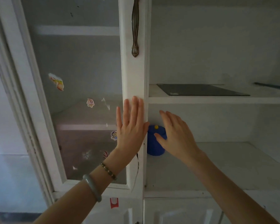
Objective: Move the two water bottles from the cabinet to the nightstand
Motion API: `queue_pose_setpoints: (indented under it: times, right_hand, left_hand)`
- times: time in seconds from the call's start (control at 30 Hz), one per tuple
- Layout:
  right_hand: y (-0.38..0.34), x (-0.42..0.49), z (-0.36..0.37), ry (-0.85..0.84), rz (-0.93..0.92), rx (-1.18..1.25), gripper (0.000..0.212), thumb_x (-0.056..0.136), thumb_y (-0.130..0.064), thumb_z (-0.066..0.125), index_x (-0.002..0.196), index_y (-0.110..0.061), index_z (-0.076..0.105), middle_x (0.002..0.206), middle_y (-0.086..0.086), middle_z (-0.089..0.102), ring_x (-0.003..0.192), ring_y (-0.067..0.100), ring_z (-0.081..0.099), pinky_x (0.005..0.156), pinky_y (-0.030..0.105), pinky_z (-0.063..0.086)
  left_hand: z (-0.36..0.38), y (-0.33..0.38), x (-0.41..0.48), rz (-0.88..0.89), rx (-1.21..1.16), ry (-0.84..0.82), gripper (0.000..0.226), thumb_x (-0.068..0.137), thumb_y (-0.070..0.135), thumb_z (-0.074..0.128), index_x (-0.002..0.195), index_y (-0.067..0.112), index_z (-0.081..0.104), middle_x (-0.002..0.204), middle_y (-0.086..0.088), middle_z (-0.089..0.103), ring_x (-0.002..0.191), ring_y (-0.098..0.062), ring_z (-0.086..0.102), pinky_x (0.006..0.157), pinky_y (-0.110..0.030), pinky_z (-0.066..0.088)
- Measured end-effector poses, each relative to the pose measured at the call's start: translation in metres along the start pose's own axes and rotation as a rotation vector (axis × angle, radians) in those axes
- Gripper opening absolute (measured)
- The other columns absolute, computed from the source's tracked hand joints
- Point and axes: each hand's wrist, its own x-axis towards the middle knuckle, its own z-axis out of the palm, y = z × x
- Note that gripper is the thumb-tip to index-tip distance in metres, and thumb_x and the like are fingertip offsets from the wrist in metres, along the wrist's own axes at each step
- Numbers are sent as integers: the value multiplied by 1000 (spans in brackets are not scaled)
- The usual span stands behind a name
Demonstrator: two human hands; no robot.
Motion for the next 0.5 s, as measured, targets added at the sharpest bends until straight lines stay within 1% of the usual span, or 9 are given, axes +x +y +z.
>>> queue_pose_setpoints:
  times: [0.13, 0.2, 0.27, 0.37, 0.5]
  right_hand:
    - [9, 5, 7, -4, 7, 2, 71, 77, -32, 68, 135, -5, 35, 130, 19, 51, 117, 35, 49, 93, 43, 43]
    - [14, 7, 9, -9, 2, -6, 71, 77, -32, 68, 135, -5, 36, 130, 20, 51, 117, 35, 49, 93, 43, 43]
    - [18, 10, 10, -14, 0, -4, 70, 77, -32, 67, 134, -5, 36, 129, 20, 52, 116, 35, 50, 92, 43, 43]
    - [25, 13, 12, -19, -13, 1, 70, 77, -32, 68, 133, -4, 37, 130, 20, 52, 117, 36, 50, 92, 44, 44]
    - [35, 14, 14, -34, -34, 1, 71, 76, -32, 69, 133, -3, 38, 129, 21, 53, 116, 36, 51, 92, 44, 44]
  left_hand:
    - [16, -1, 6, -17, 7, 25, 70, 95, 32, 44, 146, 4, 6, 153, -18, 5, 141, -38, 9, 113, -55, 14]
    - [22, 0, 8, -28, 17, 33, 69, 96, 32, 41, 147, 5, 3, 154, -15, 2, 141, -37, 7, 113, -55, 13]
    - [26, 1, 10, -40, 30, 34, 68, 97, 33, 40, 147, 6, 2, 154, -15, 4, 141, -36, 7, 114, -54, 11]
    - [33, 1, 15, -51, 57, 40, 68, 96, 32, 44, 147, 5, 8, 153, -16, 9, 140, -37, 11, 113, -54, 14]
    - [41, 3, 16, -77, 68, 45, 67, 96, 30, 45, 147, 4, 10, 152, -17, 10, 140, -39, 12, 113, -53, 13]
